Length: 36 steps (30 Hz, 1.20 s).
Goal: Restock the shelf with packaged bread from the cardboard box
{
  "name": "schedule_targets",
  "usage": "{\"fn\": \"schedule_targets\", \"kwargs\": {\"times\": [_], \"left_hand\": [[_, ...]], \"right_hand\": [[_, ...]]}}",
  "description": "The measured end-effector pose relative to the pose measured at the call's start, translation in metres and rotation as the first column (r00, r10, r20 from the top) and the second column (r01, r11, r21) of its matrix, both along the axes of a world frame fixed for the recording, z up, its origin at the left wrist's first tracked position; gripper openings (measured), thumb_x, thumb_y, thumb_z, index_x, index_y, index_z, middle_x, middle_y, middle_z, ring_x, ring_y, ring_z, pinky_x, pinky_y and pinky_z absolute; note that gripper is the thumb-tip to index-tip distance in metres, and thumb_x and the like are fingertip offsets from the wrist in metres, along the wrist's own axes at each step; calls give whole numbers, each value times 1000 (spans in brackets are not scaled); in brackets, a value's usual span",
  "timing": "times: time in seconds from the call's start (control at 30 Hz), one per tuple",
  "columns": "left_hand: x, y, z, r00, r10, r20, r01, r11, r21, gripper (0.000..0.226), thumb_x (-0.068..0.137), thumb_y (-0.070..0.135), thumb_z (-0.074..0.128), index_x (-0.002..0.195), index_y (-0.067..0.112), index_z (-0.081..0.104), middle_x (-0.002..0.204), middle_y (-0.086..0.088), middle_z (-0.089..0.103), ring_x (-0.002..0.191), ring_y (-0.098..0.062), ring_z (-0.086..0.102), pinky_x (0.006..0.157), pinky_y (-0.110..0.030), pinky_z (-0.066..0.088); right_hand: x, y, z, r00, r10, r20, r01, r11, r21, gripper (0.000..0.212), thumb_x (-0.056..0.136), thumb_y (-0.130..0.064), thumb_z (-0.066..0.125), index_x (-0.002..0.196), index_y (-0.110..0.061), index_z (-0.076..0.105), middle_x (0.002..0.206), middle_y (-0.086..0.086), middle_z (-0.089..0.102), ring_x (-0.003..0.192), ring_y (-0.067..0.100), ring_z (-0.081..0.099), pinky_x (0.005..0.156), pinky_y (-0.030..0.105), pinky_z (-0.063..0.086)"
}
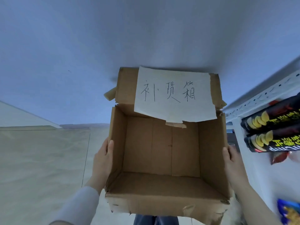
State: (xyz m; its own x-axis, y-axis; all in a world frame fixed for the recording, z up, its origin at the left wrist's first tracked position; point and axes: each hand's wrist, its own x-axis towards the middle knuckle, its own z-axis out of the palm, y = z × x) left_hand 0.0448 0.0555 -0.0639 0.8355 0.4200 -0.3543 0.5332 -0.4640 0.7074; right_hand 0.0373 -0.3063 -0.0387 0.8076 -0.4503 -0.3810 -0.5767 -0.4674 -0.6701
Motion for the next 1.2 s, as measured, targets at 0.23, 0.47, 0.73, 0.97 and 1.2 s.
{"fn": "schedule_targets", "kwargs": {"times": [0.23,0.47,0.73,0.97,1.2], "left_hand": [[21,-7,-39,997,46,-59,-46,999,3,42,98,39,32,132,22,47,127,-6,58,120,-29,51,96,-35,37],[28,-5,-49,994,44,-104,-40,998,44,41,98,40,32,131,21,48,127,-7,58,119,-29,51,90,-30,34],[17,0,-58,988,72,-136,-64,996,63,41,98,39,32,128,18,50,125,-8,59,119,-30,51,87,-29,33],[13,-3,-53,971,44,-234,-38,999,32,45,98,41,29,136,19,38,134,-9,51,124,-33,45,90,-31,31],[34,-34,9,864,-422,-273,503,728,466,62,97,36,34,148,13,8,157,-12,4,146,-26,1,117,-43,5]], "right_hand": [[29,-5,-32,994,57,-92,-64,995,-80,43,100,-30,31,136,-9,41,130,15,50,120,30,44,82,27,28],[40,-4,-58,983,4,-184,-9,1000,-28,45,99,-37,30,135,-13,41,134,13,50,122,31,46,89,36,35],[43,-1,-66,982,8,-186,-21,998,-66,44,98,-38,31,133,-14,43,131,12,52,119,30,48,85,35,35],[37,7,-65,982,9,-187,-30,994,-108,43,100,-31,31,135,-8,40,132,15,52,120,33,49,97,43,39],[52,60,-17,864,467,-187,-492,702,-515,61,94,-28,42,145,-3,19,155,18,15,144,32,6,116,43,4]]}}
